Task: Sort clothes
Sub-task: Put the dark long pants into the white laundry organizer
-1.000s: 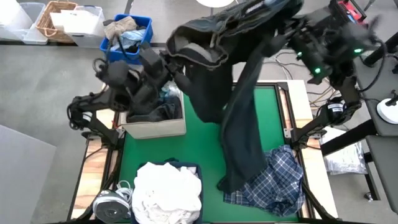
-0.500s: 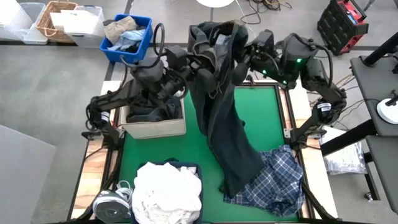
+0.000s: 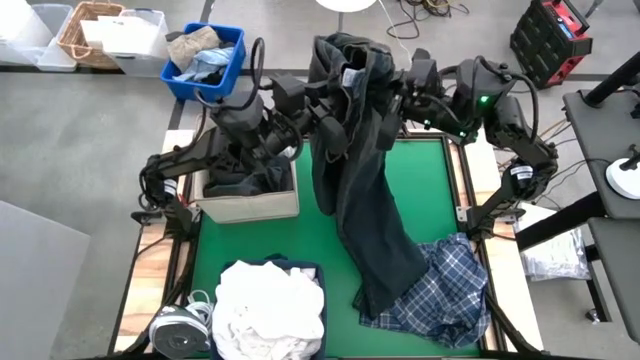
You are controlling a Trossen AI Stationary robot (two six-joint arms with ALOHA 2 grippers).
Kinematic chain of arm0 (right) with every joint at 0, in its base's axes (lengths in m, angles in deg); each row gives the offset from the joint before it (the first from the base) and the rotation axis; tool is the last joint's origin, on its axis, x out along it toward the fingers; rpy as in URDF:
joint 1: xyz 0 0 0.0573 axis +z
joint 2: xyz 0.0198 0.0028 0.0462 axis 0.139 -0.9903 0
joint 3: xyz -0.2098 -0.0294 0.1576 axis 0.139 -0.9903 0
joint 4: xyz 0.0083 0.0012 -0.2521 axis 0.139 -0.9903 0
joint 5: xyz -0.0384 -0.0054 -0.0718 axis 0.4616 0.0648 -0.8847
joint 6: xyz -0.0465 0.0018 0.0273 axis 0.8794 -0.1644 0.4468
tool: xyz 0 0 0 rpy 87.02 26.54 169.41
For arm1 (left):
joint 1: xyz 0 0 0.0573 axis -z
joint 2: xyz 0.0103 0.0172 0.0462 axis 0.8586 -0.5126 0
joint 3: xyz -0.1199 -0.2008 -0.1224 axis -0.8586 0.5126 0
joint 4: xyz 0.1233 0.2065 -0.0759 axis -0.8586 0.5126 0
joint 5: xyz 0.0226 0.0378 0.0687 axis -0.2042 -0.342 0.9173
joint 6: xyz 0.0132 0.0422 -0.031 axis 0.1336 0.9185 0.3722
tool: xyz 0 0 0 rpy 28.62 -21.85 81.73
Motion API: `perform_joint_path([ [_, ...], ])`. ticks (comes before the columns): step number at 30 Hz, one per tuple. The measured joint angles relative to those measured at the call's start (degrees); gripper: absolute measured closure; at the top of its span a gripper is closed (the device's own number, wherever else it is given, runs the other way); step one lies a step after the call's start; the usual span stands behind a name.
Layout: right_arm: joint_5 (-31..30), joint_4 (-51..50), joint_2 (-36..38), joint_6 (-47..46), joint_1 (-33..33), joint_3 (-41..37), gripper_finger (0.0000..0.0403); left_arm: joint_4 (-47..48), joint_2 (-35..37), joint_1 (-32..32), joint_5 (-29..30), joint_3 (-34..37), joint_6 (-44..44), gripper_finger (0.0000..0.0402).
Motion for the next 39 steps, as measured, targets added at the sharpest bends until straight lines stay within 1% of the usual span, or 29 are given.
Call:
perform_joint_path([
  [4, -0.7, 0.0, -0.5, 4.7, 0.5, 0.0, 0.0308, -0.3, -0.5, -0.1, 0.4, 0.0, -0.2, 0.0302],
  [10, -1.1, -0.6, -1.9, 8.4, 0.7, 0.1, 0.0212, -0.2, -0.7, -0.2, 0.6, 0.0, 0.1, 0.0302],
  [13, -1.1, -1.9, -2.8, 9.4, 0.7, 0.1, 0.0181, 0.0, -0.8, -0.2, 0.0, 0.0, 0.0, 0.0302],
  [17, 0.8, -1.7, -3.3, 11.2, 0.9, 0.1, 0.0158, 0.7, -0.6, -0.3, -2.4, -0.1, -1.6, 0.0302],
  [19, 0.8, -1.7, -3.4, 11.8, 1.1, 0.0, 0.0155, 2.9, -0.3, -0.3, -2.5, -0.1, -3.2, 0.0302],
  [22, 0.4, -2.4, -3.4, 12.4, 1.1, 0.0, 0.0158, 6.6, 0.6, -0.3, -4.7, -0.1, 0.3, 0.0302],
  [24, 0.5, -3.9, -3.0, 12.8, 1.2, 0.0, 0.0161, 9.2, 1.3, -0.3, -8.3, 0.0, 1.7, 0.0302],
  [27, 1.3, -4.4, -2.9, 12.9, 1.3, 0.0, 0.0162, 12.2, 2.5, -0.9, -16.2, 0.0, 0.0, 0.0302],
  [28, 1.3, -4.3, -2.8, 13.0, 1.3, 0.0, 0.0163, 12.7, 2.8, -1.0, -17.5, 0.0, -0.9, 0.0302],
  [30, 1.7, -4.7, -2.8, 14.0, 1.3, 0.0, 0.0165, 13.9, 3.1, -1.2, -17.7, 0.0, -2.2, 0.0302],
  [34, 6.8, -4.6, -2.8, 14.5, 1.1, 0.0, 0.0182, 14.2, 3.1, -2.0, -17.9, 0.0, -2.8, 0.0302],
  [39, 6.0, -5.6, -3.2, 14.6, 1.1, 0.0, 0.0219, 12.9, 2.1, -2.3, -17.5, 0.0, -4.9, 0.0302],
])
